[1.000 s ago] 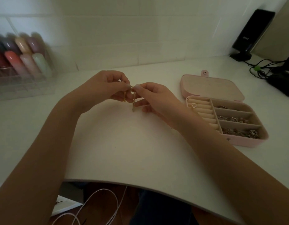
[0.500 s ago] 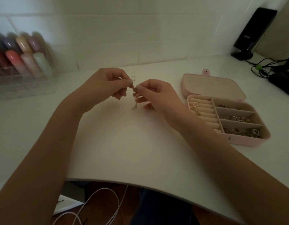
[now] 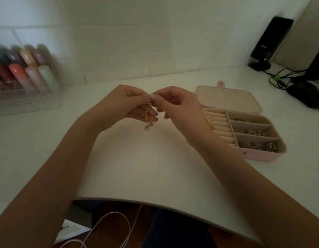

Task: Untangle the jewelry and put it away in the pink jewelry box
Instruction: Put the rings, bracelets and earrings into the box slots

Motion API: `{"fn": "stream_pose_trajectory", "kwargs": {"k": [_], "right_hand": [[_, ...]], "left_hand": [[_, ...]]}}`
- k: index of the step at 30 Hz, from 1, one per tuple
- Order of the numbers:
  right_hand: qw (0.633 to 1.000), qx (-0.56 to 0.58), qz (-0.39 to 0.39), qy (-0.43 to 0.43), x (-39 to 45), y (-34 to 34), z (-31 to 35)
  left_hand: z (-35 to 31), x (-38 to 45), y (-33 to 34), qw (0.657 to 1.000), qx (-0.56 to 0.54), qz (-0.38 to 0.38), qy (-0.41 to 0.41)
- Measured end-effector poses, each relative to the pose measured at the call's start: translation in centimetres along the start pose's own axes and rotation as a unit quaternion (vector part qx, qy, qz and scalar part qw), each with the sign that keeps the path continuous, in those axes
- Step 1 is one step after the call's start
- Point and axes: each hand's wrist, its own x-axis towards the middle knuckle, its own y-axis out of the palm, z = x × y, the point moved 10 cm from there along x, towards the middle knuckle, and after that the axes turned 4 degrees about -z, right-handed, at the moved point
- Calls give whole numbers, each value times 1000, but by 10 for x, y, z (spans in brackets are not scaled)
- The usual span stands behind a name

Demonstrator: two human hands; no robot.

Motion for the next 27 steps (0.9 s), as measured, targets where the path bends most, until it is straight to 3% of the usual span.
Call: {"fn": "stream_pose_trajectory", "kwargs": {"k": [8,13,18,22,24,27], "right_hand": [[997,53,14,54,-11,-36,-6],[994,58,-47,82,-23,-72,-5],[996,22,-71,53,-36,-101,8],[993,-65,-94,25,-35,-126,13],[990,-114,-77,16,-32,-137,16],[980,-198,21,7,-32,-139,20]], "left_hand": [[-11,-4,42,998,-38,51,-4],[-27,-4,62,997,55,-14,59],[-55,-8,87,965,187,-79,165],[-66,-10,108,957,193,-88,195],[-63,-7,112,966,188,-71,162],[-56,2,100,974,180,-76,115]]}}
